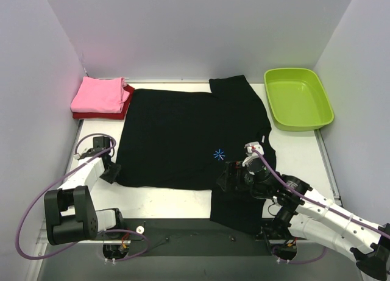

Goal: Fold and stack the t-shirts

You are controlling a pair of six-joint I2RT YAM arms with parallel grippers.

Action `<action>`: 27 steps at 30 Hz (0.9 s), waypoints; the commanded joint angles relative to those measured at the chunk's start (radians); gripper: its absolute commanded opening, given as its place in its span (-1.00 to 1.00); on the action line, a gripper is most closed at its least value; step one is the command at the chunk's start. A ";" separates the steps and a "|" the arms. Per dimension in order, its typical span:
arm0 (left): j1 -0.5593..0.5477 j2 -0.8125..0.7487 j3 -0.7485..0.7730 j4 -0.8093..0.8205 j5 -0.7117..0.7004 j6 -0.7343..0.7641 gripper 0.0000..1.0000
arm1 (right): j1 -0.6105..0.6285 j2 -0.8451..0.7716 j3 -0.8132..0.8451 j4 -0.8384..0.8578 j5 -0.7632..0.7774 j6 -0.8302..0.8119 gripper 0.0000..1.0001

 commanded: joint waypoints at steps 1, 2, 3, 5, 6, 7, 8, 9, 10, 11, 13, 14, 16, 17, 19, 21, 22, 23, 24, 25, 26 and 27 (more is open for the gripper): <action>0.004 0.020 -0.045 0.106 0.064 -0.004 -0.41 | 0.007 0.014 0.000 -0.001 0.023 0.003 0.93; 0.003 0.017 -0.053 0.111 0.073 -0.003 -0.54 | 0.008 0.015 0.000 0.000 0.021 0.003 0.93; 0.004 0.009 -0.055 0.114 0.078 -0.001 -0.58 | 0.007 0.017 0.000 0.002 0.021 0.003 0.93; 0.004 0.002 -0.058 0.114 0.084 0.002 -0.69 | 0.007 0.023 0.000 0.002 0.019 0.006 0.93; 0.004 -0.003 -0.058 0.118 0.090 0.005 -0.76 | 0.008 0.022 -0.001 0.003 0.018 0.008 0.93; 0.006 -0.006 -0.058 0.120 0.101 0.008 -0.87 | 0.007 0.023 -0.001 0.002 0.018 0.009 0.92; 0.004 -0.017 -0.059 0.120 0.105 0.008 -1.00 | 0.007 0.023 -0.003 -0.001 0.016 0.009 0.92; 0.006 -0.023 -0.058 0.121 0.113 0.010 -1.00 | 0.007 0.026 -0.003 -0.001 0.016 0.011 0.93; 0.004 -0.031 -0.058 0.123 0.127 0.014 -1.00 | 0.008 0.026 -0.001 -0.012 0.018 0.017 0.93; 0.004 -0.050 -0.056 0.120 0.131 0.014 -1.00 | 0.007 0.028 0.000 -0.018 0.019 0.022 0.93; 0.004 -0.077 -0.051 0.112 0.142 0.019 -1.00 | 0.007 0.037 0.008 -0.061 0.038 0.031 0.92; 0.004 -0.104 -0.050 0.105 0.145 0.022 -1.00 | 0.008 0.043 0.011 -0.085 0.067 0.052 0.92; 0.006 -0.132 -0.044 0.095 0.154 0.031 -1.00 | 0.002 0.058 0.026 -0.168 0.136 0.071 0.91; 0.006 -0.156 -0.042 0.083 0.158 0.034 -1.00 | -0.002 0.060 0.028 -0.191 0.148 0.090 0.92; 0.007 -0.182 -0.039 0.080 0.165 0.048 -1.00 | -0.021 0.071 0.034 -0.255 0.144 0.112 0.91; 0.006 -0.213 -0.038 0.083 0.171 0.060 -1.00 | -0.041 0.072 0.034 -0.299 0.121 0.153 0.90; 0.007 -0.219 -0.036 0.083 0.177 0.065 -1.00 | -0.045 0.065 0.023 -0.325 0.080 0.164 0.90; 0.010 -0.227 -0.036 0.085 0.181 0.068 -1.00 | -0.048 0.057 0.017 -0.334 0.052 0.175 0.90; 0.012 -0.233 -0.038 0.089 0.187 0.074 -1.00 | -0.048 0.039 0.013 -0.348 0.032 0.198 0.89; 0.012 -0.235 -0.045 0.097 0.200 0.076 -1.00 | -0.048 0.026 0.002 -0.387 0.014 0.210 0.89; 0.013 -0.244 -0.048 0.111 0.207 0.079 -1.00 | -0.047 0.013 -0.013 -0.407 -0.012 0.221 0.88; 0.014 -0.245 -0.053 0.121 0.214 0.086 -1.00 | -0.047 -0.013 -0.024 -0.452 -0.052 0.242 0.88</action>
